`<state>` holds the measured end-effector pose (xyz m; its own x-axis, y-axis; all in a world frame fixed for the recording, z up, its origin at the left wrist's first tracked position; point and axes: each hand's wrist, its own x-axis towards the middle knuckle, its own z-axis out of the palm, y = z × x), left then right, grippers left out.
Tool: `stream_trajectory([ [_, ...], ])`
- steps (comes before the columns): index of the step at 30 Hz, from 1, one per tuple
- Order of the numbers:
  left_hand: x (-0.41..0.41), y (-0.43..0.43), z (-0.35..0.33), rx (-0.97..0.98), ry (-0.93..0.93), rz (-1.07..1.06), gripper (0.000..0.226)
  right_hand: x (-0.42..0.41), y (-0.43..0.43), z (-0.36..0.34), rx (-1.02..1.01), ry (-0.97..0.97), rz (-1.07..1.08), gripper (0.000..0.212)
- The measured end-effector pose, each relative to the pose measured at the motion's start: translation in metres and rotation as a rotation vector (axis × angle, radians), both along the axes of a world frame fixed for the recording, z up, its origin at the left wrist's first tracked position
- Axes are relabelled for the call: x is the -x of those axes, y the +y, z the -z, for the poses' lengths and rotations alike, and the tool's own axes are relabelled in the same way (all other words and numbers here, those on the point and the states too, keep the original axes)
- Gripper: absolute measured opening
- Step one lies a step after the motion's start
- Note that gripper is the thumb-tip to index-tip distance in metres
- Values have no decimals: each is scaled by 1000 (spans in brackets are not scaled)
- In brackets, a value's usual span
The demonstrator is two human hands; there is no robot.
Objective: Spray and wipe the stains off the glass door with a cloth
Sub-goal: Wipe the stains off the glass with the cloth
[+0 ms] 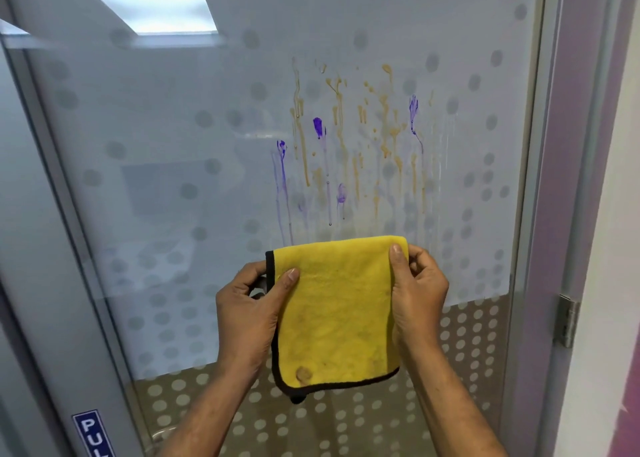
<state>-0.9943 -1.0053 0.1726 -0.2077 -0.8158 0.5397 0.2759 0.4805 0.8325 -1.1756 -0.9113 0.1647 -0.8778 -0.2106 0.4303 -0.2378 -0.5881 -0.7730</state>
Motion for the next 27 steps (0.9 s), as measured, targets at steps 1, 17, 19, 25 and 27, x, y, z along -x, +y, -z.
stream_trajectory([
  [1,2,1,0,5,0,-4,23,2,-1,-1,-8,19,21,8],
  [17,23,0,9,7,23,-161,13,-17,-31,3,-183,165,527,18],
  [19,24,-1,10,9,32,-162,13,-38,-35,19,-148,209,442,20],
  [25,20,-2,14,168,-4,-249,17,-69,-65,75,-519,584,474,58],
  [27,13,-4,15,396,-97,-402,22,-65,-72,76,-577,611,517,66],
])
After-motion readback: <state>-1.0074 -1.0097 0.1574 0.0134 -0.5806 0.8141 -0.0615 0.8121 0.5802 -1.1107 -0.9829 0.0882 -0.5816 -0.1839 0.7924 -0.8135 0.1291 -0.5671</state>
